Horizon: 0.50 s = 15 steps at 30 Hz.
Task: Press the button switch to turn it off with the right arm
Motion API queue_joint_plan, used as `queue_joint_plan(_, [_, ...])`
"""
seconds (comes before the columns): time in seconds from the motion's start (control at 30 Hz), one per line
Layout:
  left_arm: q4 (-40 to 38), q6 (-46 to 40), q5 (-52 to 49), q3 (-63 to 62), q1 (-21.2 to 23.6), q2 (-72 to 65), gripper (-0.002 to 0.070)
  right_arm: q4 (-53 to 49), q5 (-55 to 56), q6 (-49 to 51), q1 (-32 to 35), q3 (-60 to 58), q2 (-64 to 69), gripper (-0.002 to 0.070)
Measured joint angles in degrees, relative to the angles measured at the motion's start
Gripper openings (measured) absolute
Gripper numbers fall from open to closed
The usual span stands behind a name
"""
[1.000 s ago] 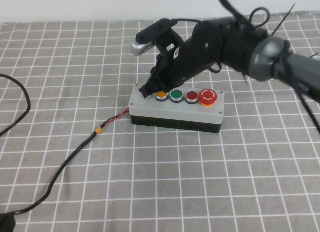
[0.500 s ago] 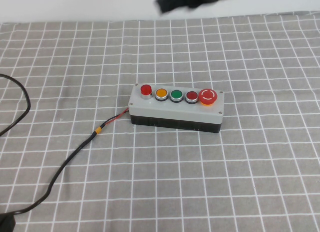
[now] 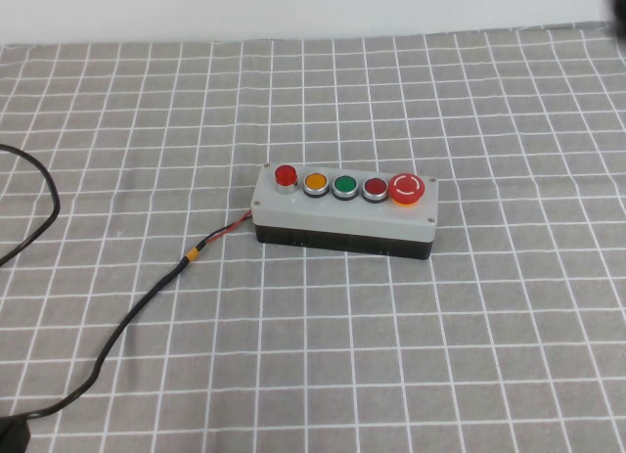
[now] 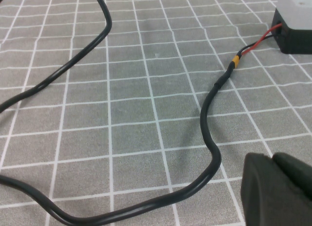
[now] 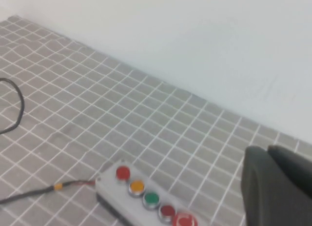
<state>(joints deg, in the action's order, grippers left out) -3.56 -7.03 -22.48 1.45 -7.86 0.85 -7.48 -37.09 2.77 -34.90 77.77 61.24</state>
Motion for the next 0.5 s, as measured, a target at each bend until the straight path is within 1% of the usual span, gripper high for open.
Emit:
queue_joint_plan(0.13, [0.00, 0.00, 0.00, 0.00, 0.00, 0.00, -0.0004, -1.60, 3.61, 3.85, 0.00, -13.57, -11.32, -0.0016])
queue_joint_plan(0.27, [0.00, 0.00, 0.00, 0.00, 0.00, 0.00, -0.0004, -2.11, 4.42, 5.26, 0.00, -24.18, -20.88, -0.0016])
queue_joint_plan(0.4, [0.00, 0.00, 0.00, 0.00, 0.00, 0.00, -0.0004, -2.34, 5.89, 5.66, 0.00, -32.36, -26.06, -0.0016])
queue_joint_plan(0.5, [0.00, 0.00, 0.00, 0.00, 0.00, 0.00, -0.0004, -2.34, 7.79, 5.91, 0.00, -35.67, -28.88, -0.0016])
